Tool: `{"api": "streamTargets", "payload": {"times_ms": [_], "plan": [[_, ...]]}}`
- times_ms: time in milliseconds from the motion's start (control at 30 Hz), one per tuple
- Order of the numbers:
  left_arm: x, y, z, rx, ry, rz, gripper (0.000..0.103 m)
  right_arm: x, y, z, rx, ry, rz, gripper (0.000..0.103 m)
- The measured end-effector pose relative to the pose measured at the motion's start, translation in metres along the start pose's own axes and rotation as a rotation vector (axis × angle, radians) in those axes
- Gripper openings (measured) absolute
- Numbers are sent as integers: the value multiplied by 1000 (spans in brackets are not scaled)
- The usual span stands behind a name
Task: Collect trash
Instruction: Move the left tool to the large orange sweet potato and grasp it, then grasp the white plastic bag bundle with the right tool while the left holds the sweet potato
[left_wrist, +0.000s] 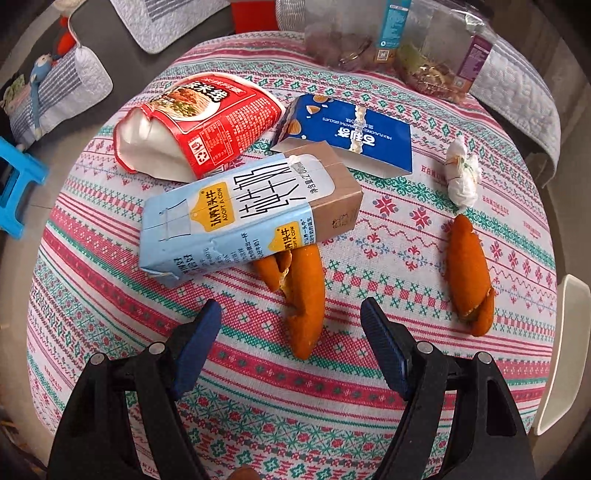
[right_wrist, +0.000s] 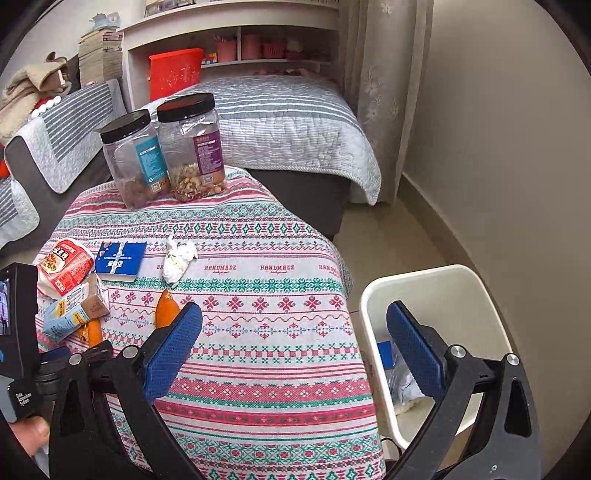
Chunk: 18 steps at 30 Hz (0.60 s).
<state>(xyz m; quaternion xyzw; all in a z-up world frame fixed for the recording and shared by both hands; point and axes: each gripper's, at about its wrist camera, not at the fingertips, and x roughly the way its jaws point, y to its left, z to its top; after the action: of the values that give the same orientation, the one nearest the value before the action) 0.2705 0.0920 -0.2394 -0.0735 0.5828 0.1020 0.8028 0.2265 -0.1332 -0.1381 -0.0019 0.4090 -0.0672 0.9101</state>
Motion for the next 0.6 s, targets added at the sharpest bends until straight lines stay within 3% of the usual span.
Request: {"api": "streamTargets", "payload": {"times_ms": [100,133,267,333,600], "plan": [[11,-2,2,3,8,4,72,10,7,1,4,29,16,96],[10,-4,2,12,-5,5,66,13,9,2,2,35,19,96],[2,-17,-4,98,-13,-16,25,24,19,3,-7,58,29,96],[-1,-20,-11,127,-14,-21,18,31,25,3,-9,76,38,96],[-47,-9,-38,166,-62,-99,14,68,51,12,-13,117,89,96]]}}
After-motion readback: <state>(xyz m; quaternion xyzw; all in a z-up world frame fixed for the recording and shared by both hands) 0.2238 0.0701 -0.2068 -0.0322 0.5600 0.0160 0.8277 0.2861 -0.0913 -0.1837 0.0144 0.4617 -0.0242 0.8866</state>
